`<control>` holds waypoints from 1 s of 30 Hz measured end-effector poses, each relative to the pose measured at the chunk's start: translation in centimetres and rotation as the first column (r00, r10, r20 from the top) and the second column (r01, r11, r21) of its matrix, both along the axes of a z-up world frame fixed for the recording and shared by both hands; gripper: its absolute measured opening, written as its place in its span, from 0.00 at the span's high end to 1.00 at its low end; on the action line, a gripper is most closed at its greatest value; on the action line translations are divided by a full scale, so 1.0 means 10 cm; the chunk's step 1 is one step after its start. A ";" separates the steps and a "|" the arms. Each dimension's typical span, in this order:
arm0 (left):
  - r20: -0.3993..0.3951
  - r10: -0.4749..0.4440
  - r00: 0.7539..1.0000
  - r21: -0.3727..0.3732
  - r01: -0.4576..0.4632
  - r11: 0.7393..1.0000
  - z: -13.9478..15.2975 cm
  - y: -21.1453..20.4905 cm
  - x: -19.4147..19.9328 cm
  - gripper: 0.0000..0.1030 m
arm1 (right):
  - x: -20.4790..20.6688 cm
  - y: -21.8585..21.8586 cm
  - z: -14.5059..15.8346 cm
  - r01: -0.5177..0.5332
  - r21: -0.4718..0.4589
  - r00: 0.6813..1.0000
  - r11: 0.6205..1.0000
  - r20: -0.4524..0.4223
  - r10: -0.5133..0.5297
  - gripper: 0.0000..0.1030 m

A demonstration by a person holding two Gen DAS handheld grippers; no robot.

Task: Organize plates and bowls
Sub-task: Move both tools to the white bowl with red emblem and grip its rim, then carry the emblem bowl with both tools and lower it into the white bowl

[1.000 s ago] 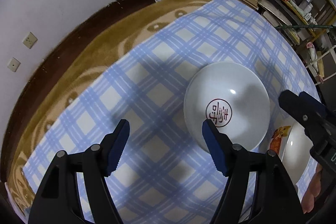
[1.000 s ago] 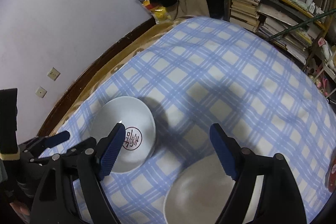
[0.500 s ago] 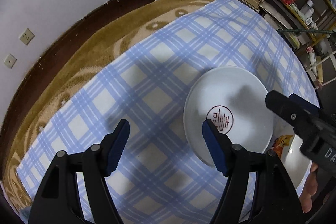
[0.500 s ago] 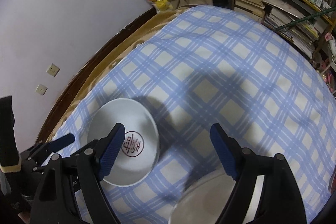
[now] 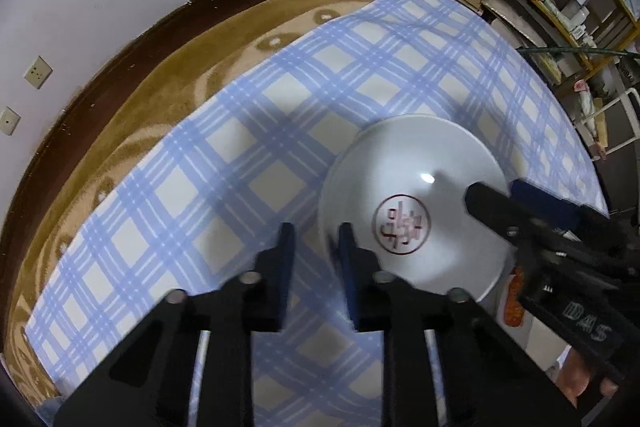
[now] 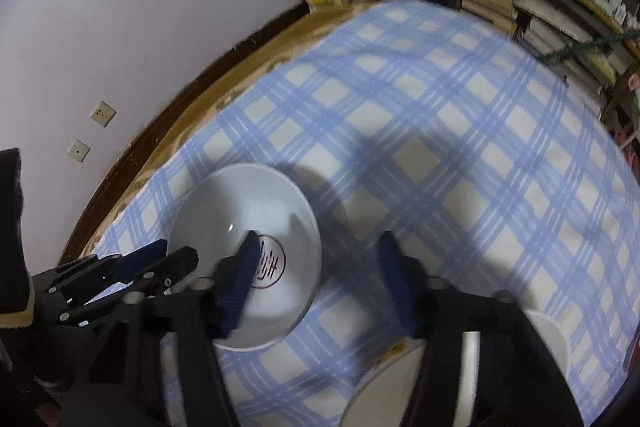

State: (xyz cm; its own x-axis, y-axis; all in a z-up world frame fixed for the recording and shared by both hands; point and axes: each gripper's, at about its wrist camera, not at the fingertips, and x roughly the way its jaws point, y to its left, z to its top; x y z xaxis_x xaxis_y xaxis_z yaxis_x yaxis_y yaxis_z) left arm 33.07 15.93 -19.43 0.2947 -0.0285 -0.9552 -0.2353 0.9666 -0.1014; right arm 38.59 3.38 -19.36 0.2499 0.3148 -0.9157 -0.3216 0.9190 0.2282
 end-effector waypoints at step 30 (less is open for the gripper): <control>0.175 -0.069 0.982 0.020 0.066 0.998 0.86 -0.52 -0.39 0.93 | -0.52 -0.50 0.60 0.072 0.051 0.995 0.996 0.072 -0.076 0.90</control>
State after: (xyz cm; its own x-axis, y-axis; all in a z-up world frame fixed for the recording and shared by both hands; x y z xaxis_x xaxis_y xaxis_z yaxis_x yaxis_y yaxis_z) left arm 29.14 10.77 -10.81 0.4553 -0.0410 -0.8894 -0.1492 0.9813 -0.1216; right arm 33.43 -1.59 -13.39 0.3404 0.3360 -0.8782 -0.2707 0.9295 0.2507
